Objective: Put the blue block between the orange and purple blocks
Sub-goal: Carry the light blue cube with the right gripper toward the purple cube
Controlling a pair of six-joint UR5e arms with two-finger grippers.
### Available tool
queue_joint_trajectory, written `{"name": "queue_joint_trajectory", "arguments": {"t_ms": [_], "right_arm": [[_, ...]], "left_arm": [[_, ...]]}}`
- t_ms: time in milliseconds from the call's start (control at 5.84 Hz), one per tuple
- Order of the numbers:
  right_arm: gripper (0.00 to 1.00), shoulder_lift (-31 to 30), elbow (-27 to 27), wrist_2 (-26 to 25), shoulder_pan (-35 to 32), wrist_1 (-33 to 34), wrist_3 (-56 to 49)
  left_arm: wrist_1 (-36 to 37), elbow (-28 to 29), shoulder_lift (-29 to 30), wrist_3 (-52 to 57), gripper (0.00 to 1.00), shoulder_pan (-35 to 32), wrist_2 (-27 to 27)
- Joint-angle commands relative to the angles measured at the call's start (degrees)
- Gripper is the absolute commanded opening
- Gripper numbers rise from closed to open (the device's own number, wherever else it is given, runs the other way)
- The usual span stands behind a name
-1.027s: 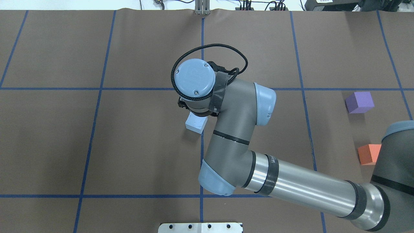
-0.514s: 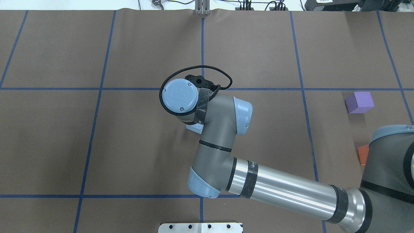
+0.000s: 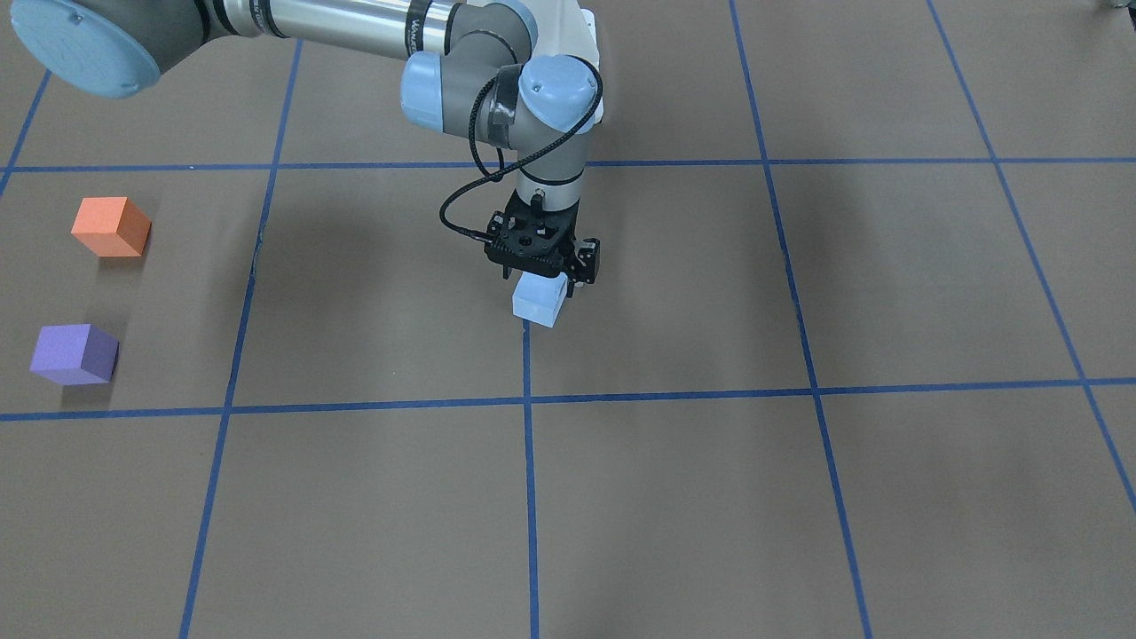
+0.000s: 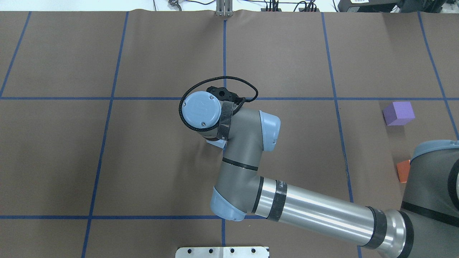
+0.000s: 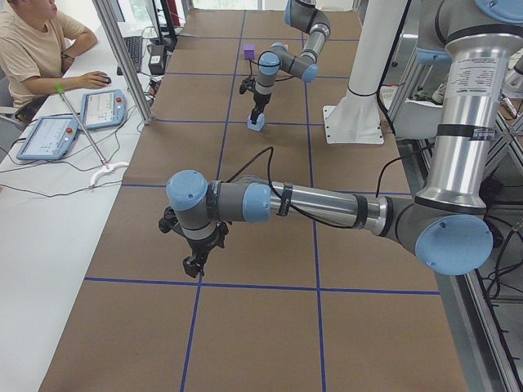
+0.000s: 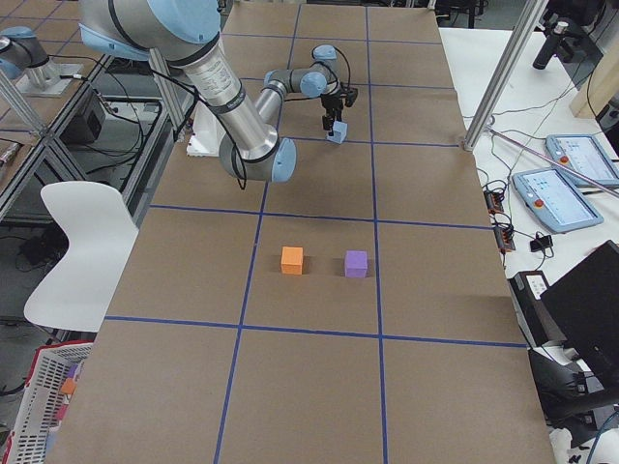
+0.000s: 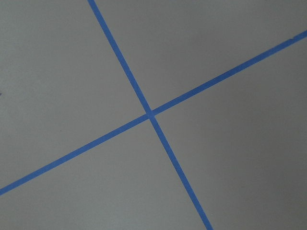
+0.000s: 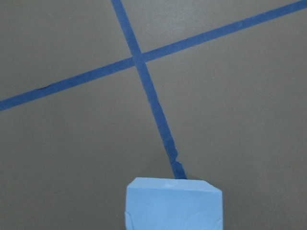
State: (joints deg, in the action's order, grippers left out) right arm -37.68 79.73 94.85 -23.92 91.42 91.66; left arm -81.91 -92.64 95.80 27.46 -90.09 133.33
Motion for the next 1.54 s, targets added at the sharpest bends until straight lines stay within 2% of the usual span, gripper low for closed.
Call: {"name": "queue_joint_trajectory", "arguments": {"t_ms": [0, 342, 514, 685, 856, 1027, 1198, 1369], "right_arm": [[0.38, 0.2, 0.0, 0.1, 0.0, 0.0, -3.8], [0.22, 0.2, 0.9, 0.2, -0.2, 0.2, -6.6], [0.14, -0.5, 2.5, 0.9, -2.3, 0.7, -9.7], [0.13, -5.3, 9.6, 4.7, -6.2, 2.9, -15.2], [0.13, -12.3, 19.8, 6.7, -10.1, 7.5, -23.5], [0.13, -20.0, 27.5, 11.5, -15.6, 8.7, -31.1], [0.13, -26.3, 31.8, 15.9, -20.5, 8.5, -38.4], [0.13, -32.7, 34.1, 17.9, -24.5, 8.1, -44.8]], "left_arm": [[0.0, 0.0, 0.1, 0.0, 1.00, 0.0, 0.0], [-0.1, 0.0, 0.1, -0.1, 1.00, 0.1, 0.0], [-0.1, 0.0, 0.1, -0.1, 1.00, 0.1, 0.0], [-0.1, 0.0, 0.2, -0.1, 1.00, 0.1, 0.0], [-0.2, 0.0, 0.2, -0.1, 1.00, 0.1, 0.0], [-0.6, 0.2, 0.1, -0.1, 1.00, 0.1, 0.0], [-0.7, 0.3, 0.2, -0.2, 1.00, 0.1, 0.0], [-1.0, 0.3, 0.2, -0.2, 1.00, 0.1, 0.0]]}}
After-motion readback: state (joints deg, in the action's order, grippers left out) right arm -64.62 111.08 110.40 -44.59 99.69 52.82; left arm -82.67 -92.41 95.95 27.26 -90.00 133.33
